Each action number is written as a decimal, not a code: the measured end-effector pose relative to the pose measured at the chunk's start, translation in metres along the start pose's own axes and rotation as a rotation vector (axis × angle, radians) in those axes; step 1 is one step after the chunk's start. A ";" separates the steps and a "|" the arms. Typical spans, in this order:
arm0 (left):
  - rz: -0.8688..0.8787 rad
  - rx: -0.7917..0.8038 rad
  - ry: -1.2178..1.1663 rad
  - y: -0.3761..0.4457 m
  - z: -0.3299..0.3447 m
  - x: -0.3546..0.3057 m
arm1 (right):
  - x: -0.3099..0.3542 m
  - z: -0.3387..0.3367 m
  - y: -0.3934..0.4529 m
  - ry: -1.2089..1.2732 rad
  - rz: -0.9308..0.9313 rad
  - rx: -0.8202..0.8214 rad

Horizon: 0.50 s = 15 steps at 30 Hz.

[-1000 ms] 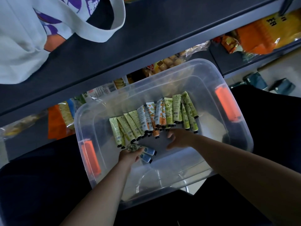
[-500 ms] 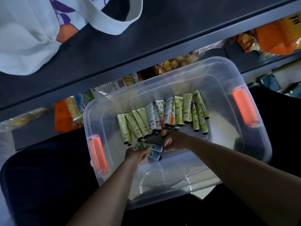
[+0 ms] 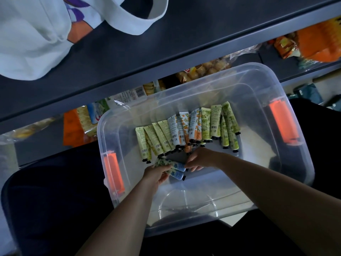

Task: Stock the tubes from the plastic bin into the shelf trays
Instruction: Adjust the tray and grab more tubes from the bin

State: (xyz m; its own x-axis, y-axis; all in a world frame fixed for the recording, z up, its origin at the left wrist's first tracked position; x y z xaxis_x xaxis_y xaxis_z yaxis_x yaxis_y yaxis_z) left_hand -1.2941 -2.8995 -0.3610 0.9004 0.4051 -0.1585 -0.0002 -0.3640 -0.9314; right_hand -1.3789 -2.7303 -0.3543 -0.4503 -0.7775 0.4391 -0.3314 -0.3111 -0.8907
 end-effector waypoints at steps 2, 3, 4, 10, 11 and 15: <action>-0.004 0.003 -0.001 0.000 0.000 0.000 | -0.001 0.000 0.001 0.051 0.035 0.001; -0.008 0.006 -0.004 -0.001 0.001 0.000 | -0.001 0.001 0.002 0.077 0.050 0.000; -0.012 0.007 -0.008 -0.001 0.001 0.001 | -0.002 0.001 0.002 0.101 0.062 0.000; -0.013 0.017 -0.023 0.000 0.000 0.001 | -0.007 0.002 0.006 0.214 0.092 0.020; -0.014 0.022 -0.028 -0.001 0.000 0.000 | -0.008 0.002 0.007 0.238 0.102 0.032; -0.036 0.063 -0.070 -0.005 0.000 0.000 | -0.008 0.001 0.007 0.336 0.131 0.082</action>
State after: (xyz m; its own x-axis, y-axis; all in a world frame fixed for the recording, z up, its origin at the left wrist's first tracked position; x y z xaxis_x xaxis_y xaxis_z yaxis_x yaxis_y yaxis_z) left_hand -1.2940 -2.8973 -0.3569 0.8676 0.4757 -0.1448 0.0026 -0.2954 -0.9554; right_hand -1.3769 -2.7273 -0.3643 -0.7361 -0.5951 0.3224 -0.1914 -0.2739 -0.9425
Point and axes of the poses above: each hand's wrist, its own y-axis towards the middle knuckle, its own z-axis out of the palm, x = y × z, the point moved 3 cm from there along y, towards the middle knuckle, and after that the axes turned 11 degrees about -x, right-handed, at the moved point
